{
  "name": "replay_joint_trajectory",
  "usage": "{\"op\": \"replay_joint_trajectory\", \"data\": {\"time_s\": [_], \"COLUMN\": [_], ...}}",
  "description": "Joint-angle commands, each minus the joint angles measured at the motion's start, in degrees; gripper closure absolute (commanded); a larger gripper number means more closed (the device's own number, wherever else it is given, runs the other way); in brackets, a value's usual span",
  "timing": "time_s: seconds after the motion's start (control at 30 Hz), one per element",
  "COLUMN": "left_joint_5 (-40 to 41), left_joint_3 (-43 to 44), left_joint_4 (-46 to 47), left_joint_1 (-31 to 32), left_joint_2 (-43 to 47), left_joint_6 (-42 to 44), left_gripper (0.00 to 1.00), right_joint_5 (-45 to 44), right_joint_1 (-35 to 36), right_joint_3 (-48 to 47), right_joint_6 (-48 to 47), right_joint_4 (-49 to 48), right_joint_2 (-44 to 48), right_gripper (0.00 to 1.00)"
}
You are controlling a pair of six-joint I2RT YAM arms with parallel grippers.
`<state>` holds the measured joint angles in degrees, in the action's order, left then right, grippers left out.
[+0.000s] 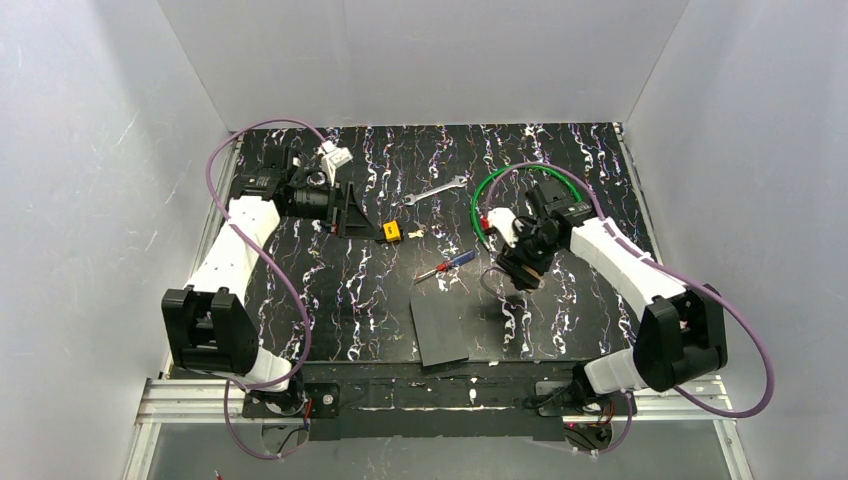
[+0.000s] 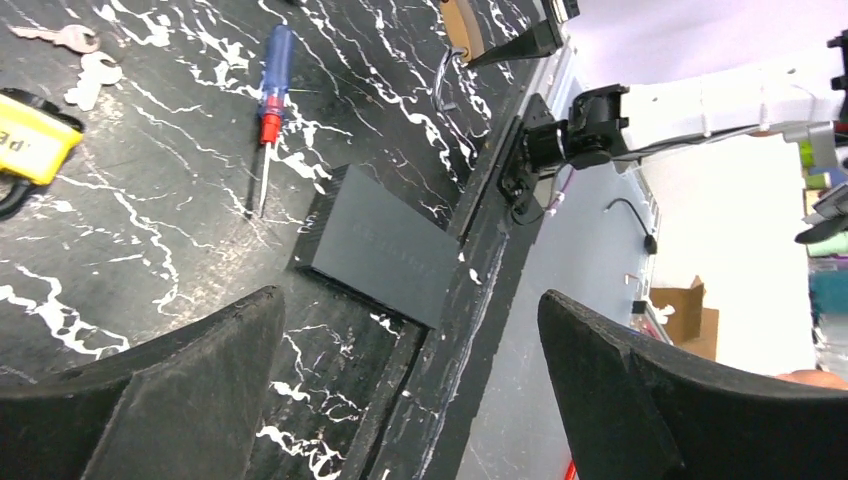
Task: Lock with the key
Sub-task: Pick up the lock from the center of the board.
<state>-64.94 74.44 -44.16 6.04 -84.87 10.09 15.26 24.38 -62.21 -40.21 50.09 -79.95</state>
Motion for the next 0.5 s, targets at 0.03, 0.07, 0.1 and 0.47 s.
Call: {"op": "replay_joint_trajectory", "data": {"time_s": [0.03, 0.07, 0.1, 0.47], "left_joint_5": [-3.22, -3.07, -2.94, -3.67], "left_joint_3": [-2.15, -2.66, -3.18, -10.9], "left_joint_4": [-0.68, -0.16, 0.38, 19.79], "left_joint_1": [4.66, 5.48, 6.3, 15.41], "left_joint_2": [0.87, 0.96, 1.06, -0.82], "left_joint_6": [2.33, 2.35, 2.37, -12.04], "left_gripper": [0.09, 0.1, 0.1, 0.29], "right_joint_5": [5.38, 5.67, 5.96, 14.17], "right_joint_1": [6.6, 7.87, 9.14, 13.84], "right_joint_3": [-7.33, -8.15, -8.97, -16.53], "right_joint_6": [6.19, 6.95, 7.71, 10.64], "right_joint_4": [1.26, 1.09, 0.92, 2.01], "right_joint_2": [1.74, 1.46, 1.17, -5.35], "right_gripper": [0.59, 0.59, 0.59, 0.6]}}
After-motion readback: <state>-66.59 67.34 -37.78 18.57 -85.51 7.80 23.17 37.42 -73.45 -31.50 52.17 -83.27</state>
